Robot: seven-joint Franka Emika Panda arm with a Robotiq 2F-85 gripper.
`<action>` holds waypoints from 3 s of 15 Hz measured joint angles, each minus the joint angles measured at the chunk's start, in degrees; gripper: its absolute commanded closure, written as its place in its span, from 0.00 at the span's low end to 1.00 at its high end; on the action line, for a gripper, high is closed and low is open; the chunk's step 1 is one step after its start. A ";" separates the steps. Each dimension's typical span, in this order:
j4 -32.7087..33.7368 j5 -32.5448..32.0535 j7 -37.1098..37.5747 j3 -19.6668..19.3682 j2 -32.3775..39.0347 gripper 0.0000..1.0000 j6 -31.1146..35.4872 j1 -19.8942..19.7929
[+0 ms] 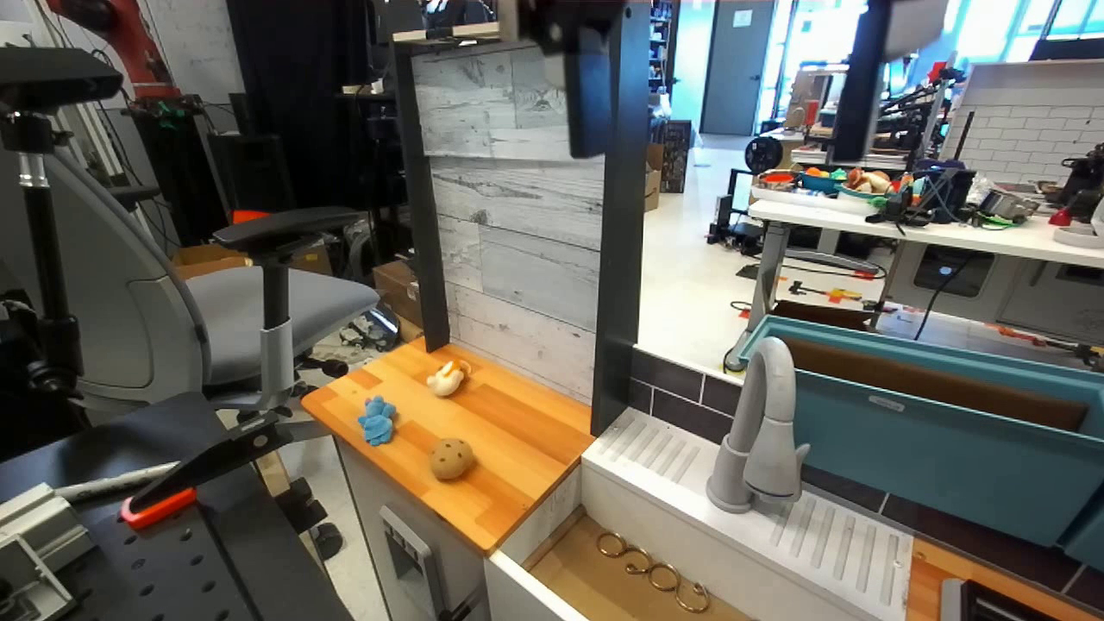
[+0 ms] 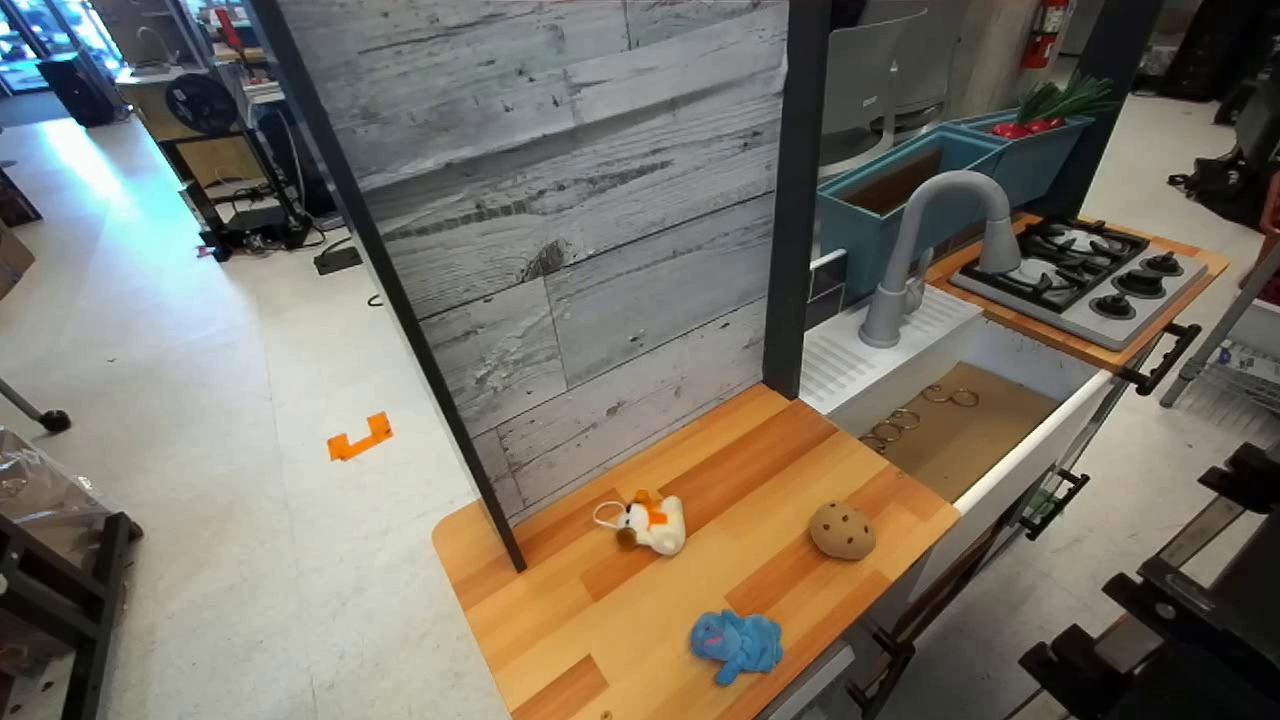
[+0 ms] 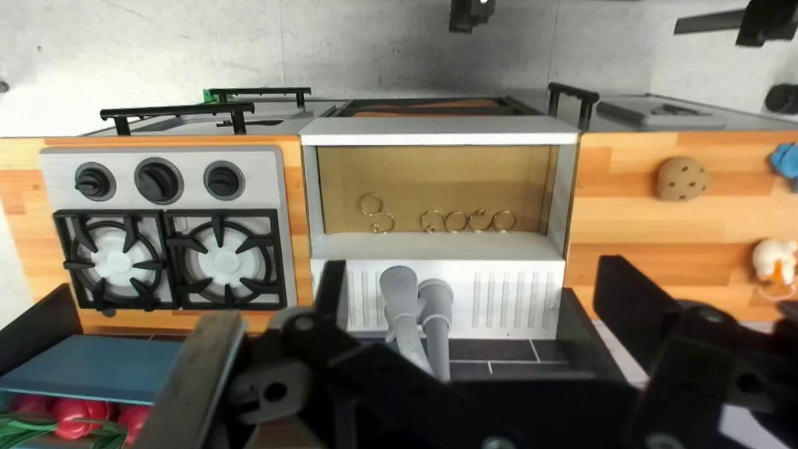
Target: Push the grey faucet to the left
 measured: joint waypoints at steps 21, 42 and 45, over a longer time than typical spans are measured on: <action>18.86 12.26 -2.60 8.41 41.38 0.00 26.01 -7.61; 18.66 -11.88 -13.48 9.35 46.55 0.00 31.21 -7.07; 12.73 -11.57 -18.51 15.81 43.50 0.00 31.16 -11.19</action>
